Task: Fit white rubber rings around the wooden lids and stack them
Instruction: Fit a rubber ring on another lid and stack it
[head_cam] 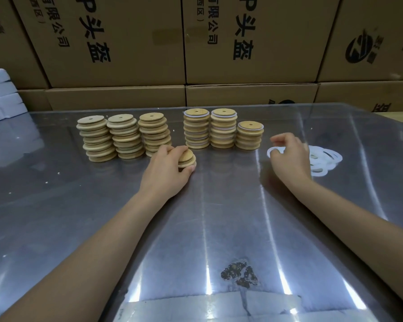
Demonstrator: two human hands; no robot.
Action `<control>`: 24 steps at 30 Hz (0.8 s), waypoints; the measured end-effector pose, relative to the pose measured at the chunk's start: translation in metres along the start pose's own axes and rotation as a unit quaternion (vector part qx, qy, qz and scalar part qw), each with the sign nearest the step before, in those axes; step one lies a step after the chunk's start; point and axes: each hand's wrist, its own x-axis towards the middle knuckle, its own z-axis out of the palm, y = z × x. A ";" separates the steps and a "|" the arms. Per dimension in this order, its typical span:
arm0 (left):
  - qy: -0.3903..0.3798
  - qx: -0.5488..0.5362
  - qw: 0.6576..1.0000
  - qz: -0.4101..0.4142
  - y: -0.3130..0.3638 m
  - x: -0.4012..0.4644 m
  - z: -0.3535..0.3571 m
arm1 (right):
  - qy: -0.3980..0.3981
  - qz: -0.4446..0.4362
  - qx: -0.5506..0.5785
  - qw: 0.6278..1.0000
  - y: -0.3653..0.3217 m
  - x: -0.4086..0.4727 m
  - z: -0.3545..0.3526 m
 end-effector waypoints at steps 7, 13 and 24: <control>0.058 -0.093 0.990 0.089 0.013 -0.003 -0.005 | -0.072 0.029 -0.165 0.983 0.002 0.001 -0.004; -0.065 -0.136 0.970 0.192 0.038 -0.016 0.009 | -0.080 -0.010 -0.214 0.974 0.004 0.004 -0.003; -0.158 -0.204 0.962 0.092 0.036 -0.011 0.016 | -0.055 -0.092 0.022 0.994 -0.014 -0.006 -0.007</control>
